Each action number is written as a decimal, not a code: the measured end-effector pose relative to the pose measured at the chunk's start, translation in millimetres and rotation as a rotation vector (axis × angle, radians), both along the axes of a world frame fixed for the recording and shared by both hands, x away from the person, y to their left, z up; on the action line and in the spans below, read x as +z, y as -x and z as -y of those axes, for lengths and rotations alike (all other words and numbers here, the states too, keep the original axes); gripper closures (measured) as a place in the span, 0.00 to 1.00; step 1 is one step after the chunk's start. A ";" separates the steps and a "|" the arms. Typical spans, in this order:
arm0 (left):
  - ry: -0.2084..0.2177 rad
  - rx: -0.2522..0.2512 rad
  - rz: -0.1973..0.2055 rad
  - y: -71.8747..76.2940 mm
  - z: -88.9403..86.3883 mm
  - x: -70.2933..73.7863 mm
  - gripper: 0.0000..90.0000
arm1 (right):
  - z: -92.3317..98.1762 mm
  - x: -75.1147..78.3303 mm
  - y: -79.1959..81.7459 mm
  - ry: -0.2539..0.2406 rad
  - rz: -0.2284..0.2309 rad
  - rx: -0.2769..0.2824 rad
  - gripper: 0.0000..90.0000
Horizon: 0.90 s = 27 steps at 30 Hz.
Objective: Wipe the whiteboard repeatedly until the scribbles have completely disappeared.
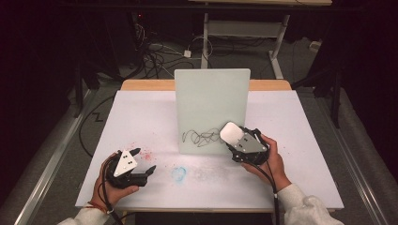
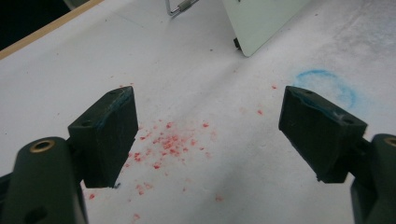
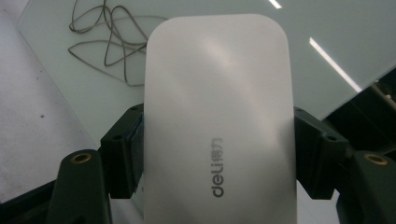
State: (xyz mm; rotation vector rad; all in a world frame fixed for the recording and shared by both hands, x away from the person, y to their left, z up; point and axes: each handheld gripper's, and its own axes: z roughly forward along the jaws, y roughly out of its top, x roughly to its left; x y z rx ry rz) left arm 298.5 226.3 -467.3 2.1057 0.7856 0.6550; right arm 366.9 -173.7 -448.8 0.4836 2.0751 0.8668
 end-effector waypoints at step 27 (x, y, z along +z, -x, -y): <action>-0.005 0.010 0.019 0.4 -1.0 1.3 0.21 | -5.9 -16.5 8.0 0.176 0.198 -0.143 0.34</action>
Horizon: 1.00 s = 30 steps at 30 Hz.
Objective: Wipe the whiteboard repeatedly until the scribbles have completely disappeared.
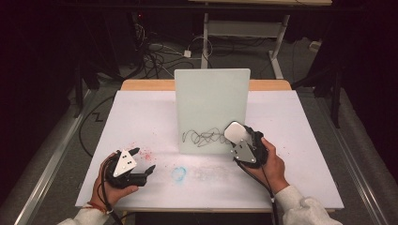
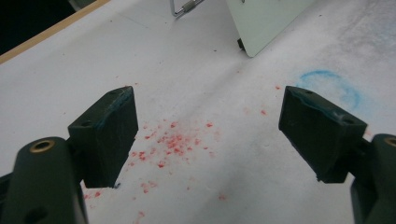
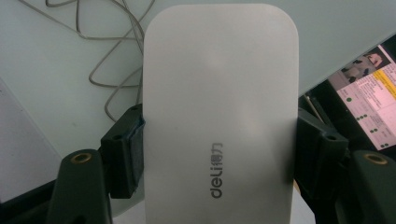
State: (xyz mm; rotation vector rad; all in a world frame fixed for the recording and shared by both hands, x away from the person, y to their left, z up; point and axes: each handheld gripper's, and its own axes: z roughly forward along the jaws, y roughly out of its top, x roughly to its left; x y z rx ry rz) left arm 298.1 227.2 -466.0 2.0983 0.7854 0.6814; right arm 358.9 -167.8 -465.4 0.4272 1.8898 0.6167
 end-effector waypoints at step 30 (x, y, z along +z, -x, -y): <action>-0.003 -0.001 -0.007 0.5 -1.2 0.0 0.21 | -27.3 -23.3 10.2 0.230 -0.025 0.050 0.34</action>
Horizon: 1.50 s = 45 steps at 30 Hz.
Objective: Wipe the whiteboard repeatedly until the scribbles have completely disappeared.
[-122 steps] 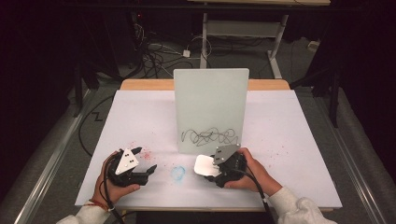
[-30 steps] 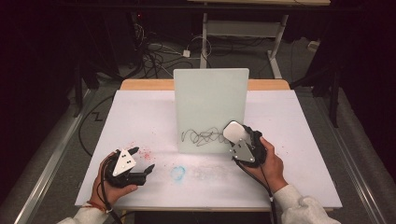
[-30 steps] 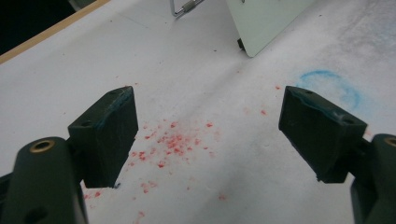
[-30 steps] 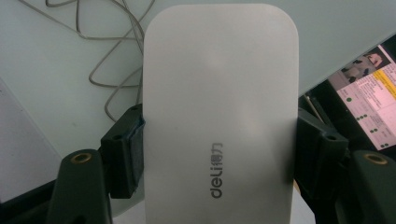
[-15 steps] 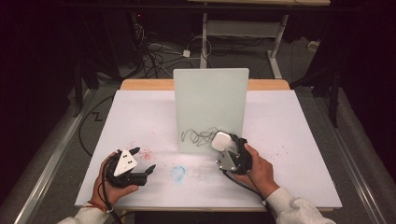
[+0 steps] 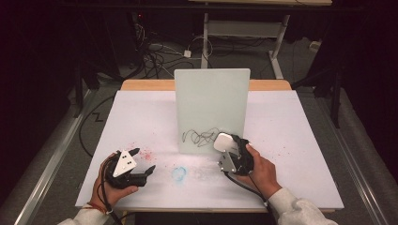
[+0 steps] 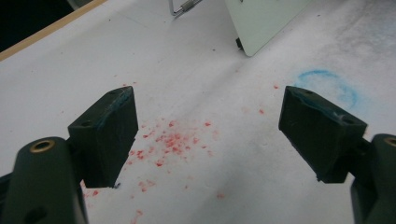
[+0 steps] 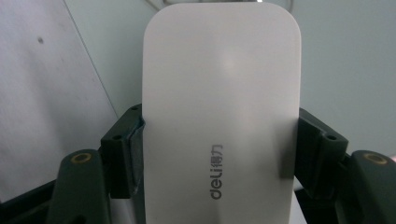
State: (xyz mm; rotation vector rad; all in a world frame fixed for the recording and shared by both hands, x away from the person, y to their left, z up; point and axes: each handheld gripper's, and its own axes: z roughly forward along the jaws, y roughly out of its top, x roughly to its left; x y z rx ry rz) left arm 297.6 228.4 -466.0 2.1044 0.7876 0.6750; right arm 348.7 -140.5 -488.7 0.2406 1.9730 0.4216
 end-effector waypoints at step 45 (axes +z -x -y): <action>0.011 0.000 -0.007 1.3 1.4 0.9 0.21 | -55.3 -8.1 3.1 0.060 0.033 0.060 0.34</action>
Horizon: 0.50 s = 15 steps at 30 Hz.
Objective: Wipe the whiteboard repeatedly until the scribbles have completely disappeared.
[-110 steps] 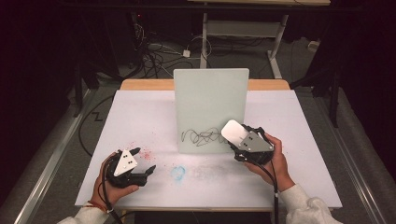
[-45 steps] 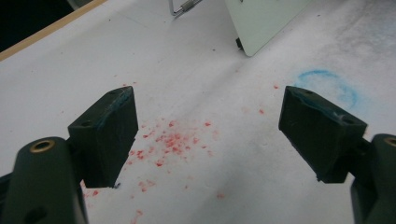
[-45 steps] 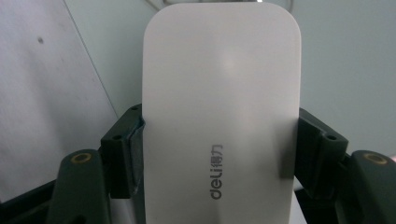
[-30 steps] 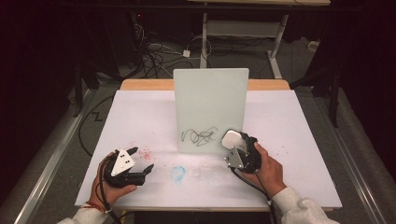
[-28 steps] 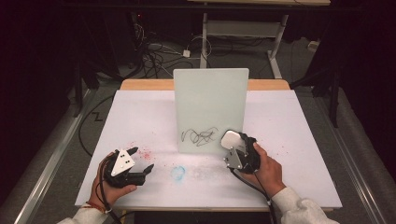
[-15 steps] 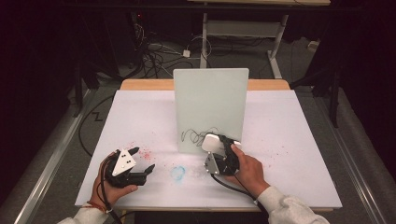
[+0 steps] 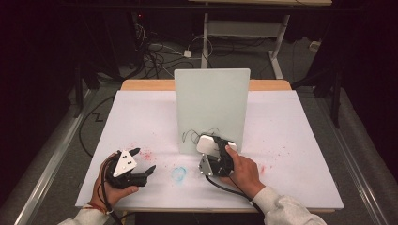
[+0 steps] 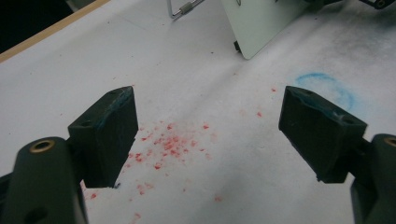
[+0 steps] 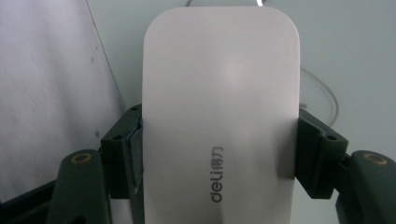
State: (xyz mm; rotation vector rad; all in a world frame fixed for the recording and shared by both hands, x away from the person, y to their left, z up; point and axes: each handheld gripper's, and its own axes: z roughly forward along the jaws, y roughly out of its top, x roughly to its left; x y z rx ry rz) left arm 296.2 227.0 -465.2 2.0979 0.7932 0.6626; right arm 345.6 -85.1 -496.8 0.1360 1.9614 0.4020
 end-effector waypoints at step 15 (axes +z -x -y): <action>-0.004 0.000 0.014 -1.5 -0.3 -0.3 0.21 | 61.4 40.4 -16.0 -0.180 0.008 -0.141 0.34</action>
